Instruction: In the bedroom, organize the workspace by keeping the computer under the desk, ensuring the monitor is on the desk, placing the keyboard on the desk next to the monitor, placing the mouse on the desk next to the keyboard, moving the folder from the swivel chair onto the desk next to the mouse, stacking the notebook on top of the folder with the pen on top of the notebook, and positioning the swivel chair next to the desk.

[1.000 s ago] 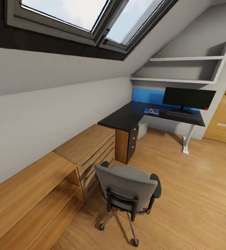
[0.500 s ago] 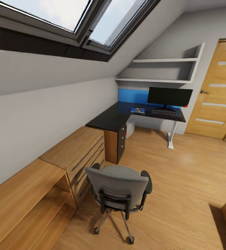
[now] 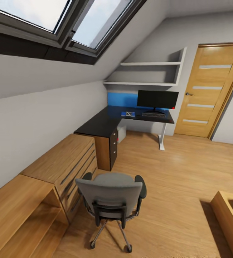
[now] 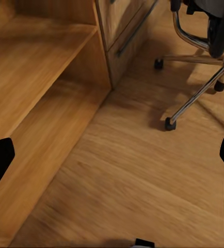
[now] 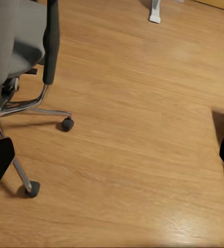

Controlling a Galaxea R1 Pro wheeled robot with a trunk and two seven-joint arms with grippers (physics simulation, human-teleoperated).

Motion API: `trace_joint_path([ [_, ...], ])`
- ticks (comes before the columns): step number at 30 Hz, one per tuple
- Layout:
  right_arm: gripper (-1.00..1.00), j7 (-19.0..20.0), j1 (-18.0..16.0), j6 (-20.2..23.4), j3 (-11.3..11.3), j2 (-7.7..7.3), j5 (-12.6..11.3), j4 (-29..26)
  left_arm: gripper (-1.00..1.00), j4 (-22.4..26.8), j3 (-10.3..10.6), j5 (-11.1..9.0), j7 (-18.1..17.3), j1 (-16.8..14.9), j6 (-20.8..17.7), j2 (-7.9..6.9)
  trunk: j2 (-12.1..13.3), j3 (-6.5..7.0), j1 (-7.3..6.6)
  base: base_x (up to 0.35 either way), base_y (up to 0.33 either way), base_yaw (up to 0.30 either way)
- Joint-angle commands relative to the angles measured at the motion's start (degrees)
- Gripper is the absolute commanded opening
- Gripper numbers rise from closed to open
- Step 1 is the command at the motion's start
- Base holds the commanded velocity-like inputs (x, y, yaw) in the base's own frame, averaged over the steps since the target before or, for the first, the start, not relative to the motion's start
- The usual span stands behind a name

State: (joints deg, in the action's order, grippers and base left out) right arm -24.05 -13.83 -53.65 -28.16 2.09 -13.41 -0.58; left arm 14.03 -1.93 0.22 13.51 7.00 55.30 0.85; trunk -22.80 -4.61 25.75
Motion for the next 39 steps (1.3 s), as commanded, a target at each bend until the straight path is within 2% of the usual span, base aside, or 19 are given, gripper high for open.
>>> trace_joint_path([
  [1,1.00,-0.21,-0.06,-0.14,-0.49,0.02,-0.39,0.05,1.00,0.12,-0.18,0.04,-0.06,0.03,0.05,0.03,-0.12,-0.08,0.04,0.001,0.002,-0.278],
  [4,1.00,-0.21,-0.06,-0.14,-0.49,0.02,-0.39,0.05,1.00,0.12,-0.18,0.04,-0.06,0.03,0.03,0.03,-0.12,0.00,0.04,0.001,0.034,-0.277],
  [18,1.00,-0.15,-0.05,-0.14,-0.49,0.02,-0.39,0.05,1.00,0.12,-0.21,0.04,-0.06,0.03,-0.01,0.11,-0.12,0.40,0.04,0.010,0.289,-0.277],
  [28,1.00,-0.14,-0.06,-0.14,-0.49,0.02,-0.39,0.05,1.00,0.11,-0.19,0.04,-0.06,0.03,-0.02,0.04,-0.12,0.69,0.04,0.037,0.074,-0.275],
  [39,1.00,-0.13,-0.06,-0.14,-0.51,0.02,-0.32,0.05,1.00,0.12,-0.23,0.16,-0.10,0.03,0.07,0.13,-0.12,1.00,0.04,0.001,0.228,-0.273],
])
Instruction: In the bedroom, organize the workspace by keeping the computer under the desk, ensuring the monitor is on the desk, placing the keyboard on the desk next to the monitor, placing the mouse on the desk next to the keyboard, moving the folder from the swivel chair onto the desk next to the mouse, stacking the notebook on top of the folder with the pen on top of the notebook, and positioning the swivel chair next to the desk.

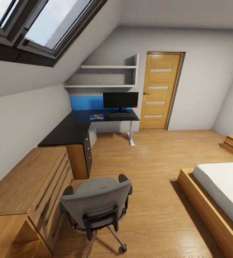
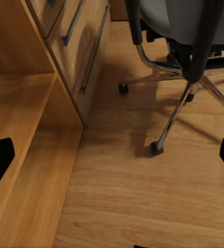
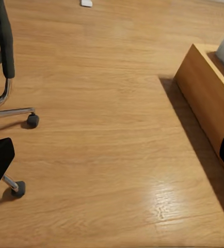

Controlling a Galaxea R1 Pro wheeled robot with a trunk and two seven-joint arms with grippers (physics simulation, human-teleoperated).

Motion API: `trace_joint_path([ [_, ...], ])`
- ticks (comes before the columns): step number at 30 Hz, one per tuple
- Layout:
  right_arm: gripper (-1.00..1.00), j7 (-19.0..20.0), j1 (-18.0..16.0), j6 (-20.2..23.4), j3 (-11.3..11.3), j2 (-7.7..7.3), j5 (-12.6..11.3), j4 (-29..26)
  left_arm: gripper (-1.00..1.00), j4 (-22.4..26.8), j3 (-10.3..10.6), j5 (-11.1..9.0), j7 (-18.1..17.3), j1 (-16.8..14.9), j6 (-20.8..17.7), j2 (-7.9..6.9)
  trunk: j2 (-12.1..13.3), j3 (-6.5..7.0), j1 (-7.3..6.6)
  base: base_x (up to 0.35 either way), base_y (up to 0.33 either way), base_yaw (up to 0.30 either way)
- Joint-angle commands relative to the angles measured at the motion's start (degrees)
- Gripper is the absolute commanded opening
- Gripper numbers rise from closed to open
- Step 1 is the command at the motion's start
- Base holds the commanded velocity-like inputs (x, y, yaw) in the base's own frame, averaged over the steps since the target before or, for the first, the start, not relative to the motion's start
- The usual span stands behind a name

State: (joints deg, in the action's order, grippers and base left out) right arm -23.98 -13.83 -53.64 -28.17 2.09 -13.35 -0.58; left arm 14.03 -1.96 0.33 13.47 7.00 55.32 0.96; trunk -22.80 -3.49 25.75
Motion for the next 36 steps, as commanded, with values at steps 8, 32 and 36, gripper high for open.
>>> trace_joint_path([
  [8,1.00,-0.13,-0.06,-0.32,-0.92,0.08,-0.06,0.12,1.00,0.12,-0.17,0.07,-0.09,0.03,0.44,0.44,-0.12,-0.01,0.04,0.000,0.025,-0.145],
  [32,1.00,-0.02,-0.06,-0.23,-0.66,-0.24,-0.10,0.06,1.00,0.73,0.29,-0.06,0.28,0.03,-0.69,3.00,-3.73,-1.61,2.01,0.000,0.001,-0.003],
  [36,1.00,-0.02,-0.05,-0.20,-0.64,-0.24,-0.32,0.06,1.00,2.18,0.29,0.16,-0.08,0.03,-2.38,3.07,-5.33,-2.33,2.89,0.000,0.000,0.000],
])
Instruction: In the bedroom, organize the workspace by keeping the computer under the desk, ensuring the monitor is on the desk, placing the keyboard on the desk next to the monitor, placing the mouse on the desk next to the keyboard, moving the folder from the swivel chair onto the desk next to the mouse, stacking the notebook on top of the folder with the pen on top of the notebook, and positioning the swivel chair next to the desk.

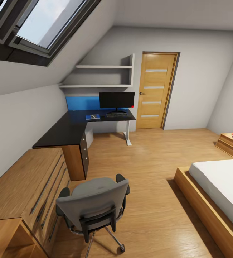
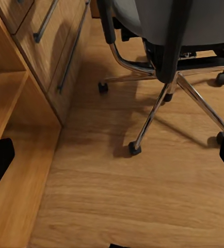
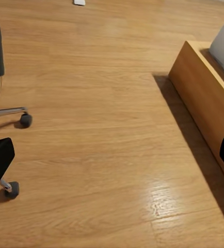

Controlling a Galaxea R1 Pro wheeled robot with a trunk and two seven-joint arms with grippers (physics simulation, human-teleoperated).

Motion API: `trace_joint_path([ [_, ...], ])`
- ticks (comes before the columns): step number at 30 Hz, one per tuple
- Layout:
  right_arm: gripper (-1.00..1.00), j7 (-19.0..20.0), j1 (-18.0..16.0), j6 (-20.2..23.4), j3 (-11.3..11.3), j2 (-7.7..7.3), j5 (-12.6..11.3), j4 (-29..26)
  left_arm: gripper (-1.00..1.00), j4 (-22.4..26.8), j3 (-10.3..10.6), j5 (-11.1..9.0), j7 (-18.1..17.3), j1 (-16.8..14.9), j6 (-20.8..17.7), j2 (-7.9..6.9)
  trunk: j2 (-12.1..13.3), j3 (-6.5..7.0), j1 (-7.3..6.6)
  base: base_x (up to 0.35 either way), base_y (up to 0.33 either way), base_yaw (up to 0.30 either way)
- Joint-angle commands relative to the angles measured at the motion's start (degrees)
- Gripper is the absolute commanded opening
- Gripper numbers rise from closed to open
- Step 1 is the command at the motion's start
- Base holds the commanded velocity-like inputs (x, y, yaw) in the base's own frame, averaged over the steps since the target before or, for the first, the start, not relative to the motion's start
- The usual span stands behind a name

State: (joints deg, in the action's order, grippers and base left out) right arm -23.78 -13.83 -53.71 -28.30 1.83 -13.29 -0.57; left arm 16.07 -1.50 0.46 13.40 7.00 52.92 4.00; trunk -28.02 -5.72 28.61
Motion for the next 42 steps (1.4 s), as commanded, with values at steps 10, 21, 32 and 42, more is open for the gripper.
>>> trace_joint_path([
  [10,1.00,-0.21,-0.06,-0.21,-0.42,0.01,-0.45,0.04,1.00,0.55,-0.17,-0.07,0.05,0.03,-7.00,-0.04,-4.13,-1.90,2.23,0.000,0.000,0.000],
  [21,1.00,-0.21,-0.06,-0.17,-0.43,0.02,-0.42,0.05,1.00,2.02,-0.37,-0.35,0.66,0.03,-7.05,-0.06,-8.54,-3.88,4.65,0.000,0.000,0.000],
  [32,1.00,-0.21,-0.06,-0.13,-0.55,0.11,-0.17,0.10,1.00,2.35,-0.43,-1.13,0.71,0.03,-7.05,-0.11,-12.95,-5.85,7.06,0.000,0.000,0.000],
  [42,1.00,-0.21,-0.06,0.02,-0.83,0.55,-0.14,0.10,1.00,2.30,-0.38,-1.57,0.57,0.03,-7.13,0.22,-16.96,-7.65,9.26,0.000,0.000,0.061],
])
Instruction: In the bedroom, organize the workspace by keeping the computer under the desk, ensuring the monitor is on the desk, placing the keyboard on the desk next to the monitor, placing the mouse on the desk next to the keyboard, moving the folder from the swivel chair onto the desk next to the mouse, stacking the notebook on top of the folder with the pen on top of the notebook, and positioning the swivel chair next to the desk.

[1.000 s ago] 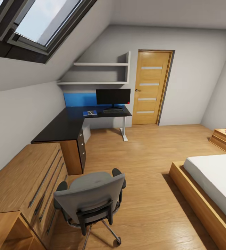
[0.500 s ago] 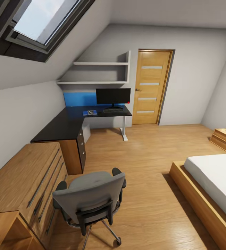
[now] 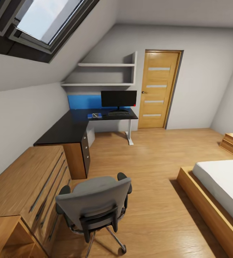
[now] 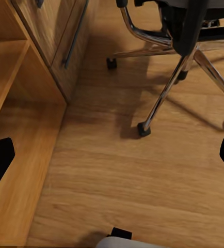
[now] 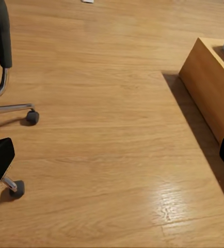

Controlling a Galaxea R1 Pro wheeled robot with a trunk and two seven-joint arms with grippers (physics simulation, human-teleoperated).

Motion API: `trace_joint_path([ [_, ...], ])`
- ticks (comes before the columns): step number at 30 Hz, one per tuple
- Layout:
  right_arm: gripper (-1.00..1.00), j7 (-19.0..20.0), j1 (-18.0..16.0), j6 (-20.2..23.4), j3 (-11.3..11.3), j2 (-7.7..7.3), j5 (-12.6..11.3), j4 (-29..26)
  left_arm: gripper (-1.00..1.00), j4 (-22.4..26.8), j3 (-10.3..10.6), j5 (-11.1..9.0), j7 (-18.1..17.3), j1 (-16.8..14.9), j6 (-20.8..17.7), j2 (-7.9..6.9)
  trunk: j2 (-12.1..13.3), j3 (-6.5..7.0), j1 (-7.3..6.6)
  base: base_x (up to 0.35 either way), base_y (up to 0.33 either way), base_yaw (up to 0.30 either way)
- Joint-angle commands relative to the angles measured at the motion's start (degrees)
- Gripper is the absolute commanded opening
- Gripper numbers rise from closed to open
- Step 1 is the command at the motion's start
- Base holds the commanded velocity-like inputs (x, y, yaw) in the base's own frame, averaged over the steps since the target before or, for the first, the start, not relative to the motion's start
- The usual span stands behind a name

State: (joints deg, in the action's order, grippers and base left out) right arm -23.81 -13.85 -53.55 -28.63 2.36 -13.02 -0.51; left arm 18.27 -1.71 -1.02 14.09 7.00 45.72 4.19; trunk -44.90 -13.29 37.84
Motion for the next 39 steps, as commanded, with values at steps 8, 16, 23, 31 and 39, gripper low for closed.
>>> trace_joint_path([
  [8,1.00,-0.18,-0.04,-0.07,-0.23,-0.23,-0.56,0.01,1.00,0.81,-0.22,-0.17,0.07,0.03,0.12,0.10,-3.28,-1.51,1.78,0.000,0.000,0.213],
  [16,1.00,-0.18,-0.04,0.01,-0.19,-0.41,-0.43,0.02,1.00,4.12,-0.37,-0.13,0.58,0.03,-0.08,1.57,-6.49,-2.95,3.53,0.000,0.020,0.014],
  [23,1.00,-0.18,-0.04,0.03,-0.19,-0.50,-0.43,0.04,1.00,4.14,-0.36,-0.08,0.59,0.03,-1.56,1.57,-9.30,-4.20,5.07,0.000,0.220,0.000],
  [31,1.00,-0.18,-0.04,0.03,-0.19,-0.43,-0.65,0.04,1.00,4.06,-0.40,-0.04,0.74,0.03,-2.57,1.61,-12.51,-5.64,6.83,0.000,0.034,0.051],
  [39,1.00,-0.17,-0.04,0.03,-0.19,-0.45,-0.63,0.02,1.00,4.06,-0.40,-0.08,0.76,0.03,-2.58,1.61,-15.72,-7.08,8.58,0.000,0.000,0.105],
])
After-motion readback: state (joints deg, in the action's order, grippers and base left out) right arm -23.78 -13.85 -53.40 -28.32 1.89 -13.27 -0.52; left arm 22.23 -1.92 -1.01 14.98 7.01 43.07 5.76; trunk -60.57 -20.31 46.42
